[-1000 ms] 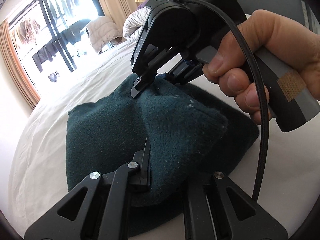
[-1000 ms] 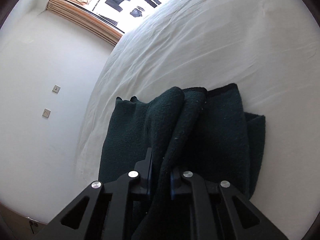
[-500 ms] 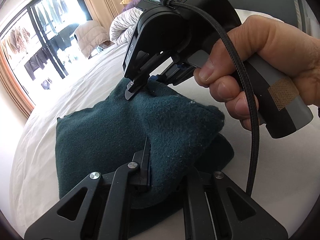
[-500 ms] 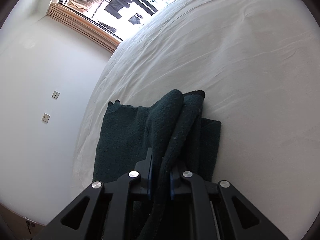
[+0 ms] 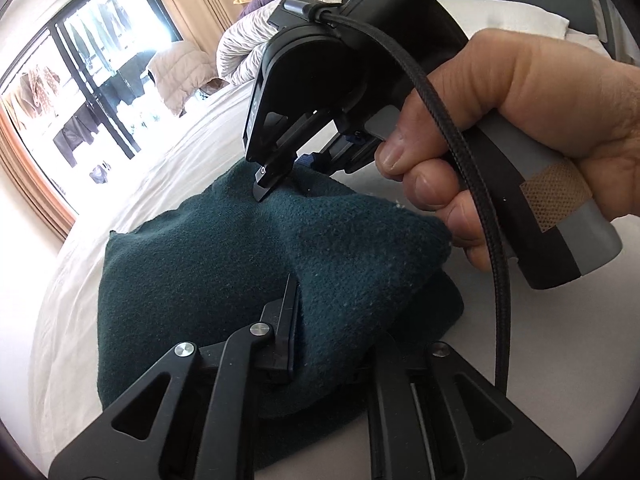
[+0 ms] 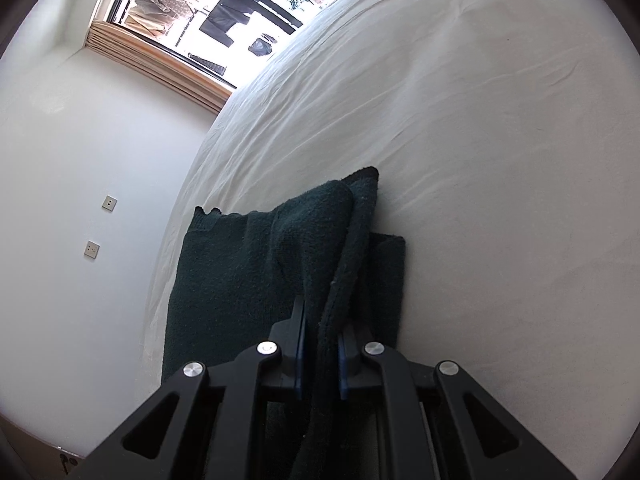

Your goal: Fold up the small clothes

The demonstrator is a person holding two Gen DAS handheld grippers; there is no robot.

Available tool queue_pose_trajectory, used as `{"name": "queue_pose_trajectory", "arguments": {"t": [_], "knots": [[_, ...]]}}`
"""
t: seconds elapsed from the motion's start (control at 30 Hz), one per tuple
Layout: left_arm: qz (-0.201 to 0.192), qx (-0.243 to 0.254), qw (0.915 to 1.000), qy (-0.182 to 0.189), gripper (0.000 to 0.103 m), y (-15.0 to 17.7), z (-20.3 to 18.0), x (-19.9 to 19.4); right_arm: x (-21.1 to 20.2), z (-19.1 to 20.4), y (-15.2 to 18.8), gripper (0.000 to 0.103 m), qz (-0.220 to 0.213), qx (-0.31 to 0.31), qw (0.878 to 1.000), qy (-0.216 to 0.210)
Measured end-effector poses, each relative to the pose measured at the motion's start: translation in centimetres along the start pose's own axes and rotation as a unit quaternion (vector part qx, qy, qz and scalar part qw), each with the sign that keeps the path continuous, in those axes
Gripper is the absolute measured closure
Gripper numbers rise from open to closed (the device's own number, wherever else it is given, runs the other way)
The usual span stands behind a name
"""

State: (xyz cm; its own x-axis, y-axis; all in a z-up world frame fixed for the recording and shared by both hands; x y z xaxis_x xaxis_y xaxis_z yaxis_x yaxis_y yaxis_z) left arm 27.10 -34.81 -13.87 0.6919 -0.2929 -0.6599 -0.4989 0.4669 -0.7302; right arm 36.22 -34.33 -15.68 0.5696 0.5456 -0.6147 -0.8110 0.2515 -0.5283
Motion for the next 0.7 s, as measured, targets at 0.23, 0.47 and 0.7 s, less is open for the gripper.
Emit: {"name": "queue_pose_trajectory", "arguments": {"t": [0.23, 0.47, 0.7], "knots": [[0.005, -0.059, 0.9966, 0.058, 0.027, 0.5, 0.7, -5.9, -3.1, 0.0, -0.3, 0.075, -0.038, 0.009, 0.998, 0.038], [-0.036, -0.13, 0.9884, 0.07, 0.027, 0.2, 8.4, -9.7, -7.8, 4.4, 1.7, 0.074, -0.071, -0.03, 0.997, 0.024], [0.017, -0.176, 0.9838, 0.031, 0.048, 0.3, 15.5, -3.9, -4.9, 7.5, 7.8, 0.075, -0.01, -0.062, 0.998, 0.011]]}}
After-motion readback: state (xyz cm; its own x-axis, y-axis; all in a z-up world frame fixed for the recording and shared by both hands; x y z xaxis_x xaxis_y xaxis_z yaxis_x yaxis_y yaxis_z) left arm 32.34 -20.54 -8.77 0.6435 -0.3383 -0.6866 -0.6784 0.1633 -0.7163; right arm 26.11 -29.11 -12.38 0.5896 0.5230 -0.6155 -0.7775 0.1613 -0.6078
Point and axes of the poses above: each gripper's, at about its wrist camera, not at the fingertips, and x roughly the way its jaws point, z to its left, y to its underside, the point moved 9 cm from there along x, roughly the way its jaws point, and after that the axes turned 14 degrees about -x, right-handed, at the moved point
